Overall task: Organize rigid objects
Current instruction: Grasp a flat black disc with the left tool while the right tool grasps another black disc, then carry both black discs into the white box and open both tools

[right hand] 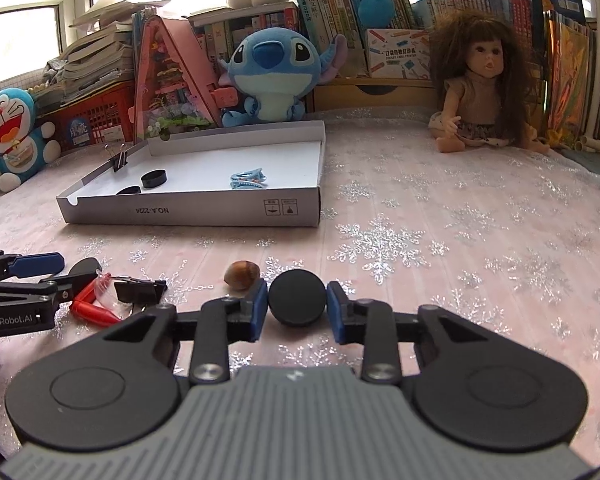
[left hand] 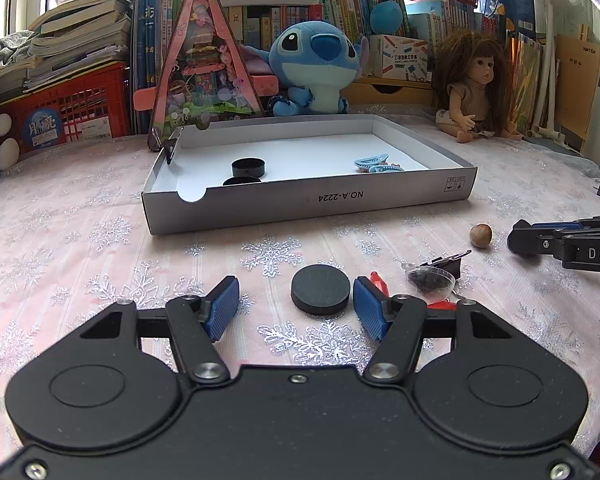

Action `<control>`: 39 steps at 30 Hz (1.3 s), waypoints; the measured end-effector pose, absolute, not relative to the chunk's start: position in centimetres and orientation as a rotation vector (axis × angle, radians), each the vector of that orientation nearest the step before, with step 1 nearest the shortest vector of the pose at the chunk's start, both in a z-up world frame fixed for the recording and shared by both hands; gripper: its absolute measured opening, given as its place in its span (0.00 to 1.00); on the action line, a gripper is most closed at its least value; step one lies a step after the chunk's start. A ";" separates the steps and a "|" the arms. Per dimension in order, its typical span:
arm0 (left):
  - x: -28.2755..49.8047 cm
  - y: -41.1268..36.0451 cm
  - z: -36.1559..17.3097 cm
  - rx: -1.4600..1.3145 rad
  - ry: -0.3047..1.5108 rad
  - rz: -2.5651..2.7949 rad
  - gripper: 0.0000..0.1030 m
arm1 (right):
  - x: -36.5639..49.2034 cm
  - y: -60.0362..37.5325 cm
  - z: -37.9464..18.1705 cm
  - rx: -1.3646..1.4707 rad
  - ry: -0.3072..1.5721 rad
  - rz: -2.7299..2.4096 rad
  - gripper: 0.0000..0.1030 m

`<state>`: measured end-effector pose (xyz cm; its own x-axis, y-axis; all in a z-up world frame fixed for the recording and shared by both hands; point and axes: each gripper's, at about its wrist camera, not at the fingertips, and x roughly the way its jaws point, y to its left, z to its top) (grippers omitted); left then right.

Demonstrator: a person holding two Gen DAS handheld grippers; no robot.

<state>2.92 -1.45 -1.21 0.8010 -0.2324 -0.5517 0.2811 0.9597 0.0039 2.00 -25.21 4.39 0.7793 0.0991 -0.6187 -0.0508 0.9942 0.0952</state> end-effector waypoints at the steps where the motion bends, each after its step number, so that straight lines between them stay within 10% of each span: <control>1: 2.9 -1.5 -1.2 0.087 0.580 -0.276 0.59 | 1.9 -25.0 4.5 0.067 0.667 0.082 0.36; 13: 3.6 -1.6 -0.2 0.056 0.572 -0.270 0.56 | 1.9 -23.0 4.9 0.016 0.643 0.117 0.36; 25: 3.4 -2.0 -0.9 0.066 0.572 -0.268 0.30 | 2.0 -22.5 4.7 0.023 0.645 0.136 0.36; 39: 3.3 -1.4 -0.1 0.045 0.579 -0.256 0.29 | 2.3 -22.0 4.8 0.017 0.650 0.134 0.36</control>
<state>3.31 -1.44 -0.12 0.8060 -0.2265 -0.5469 0.2519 0.9673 -0.0295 2.30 -22.04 4.82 0.7879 0.1298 -0.6020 -0.1191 0.9912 0.0578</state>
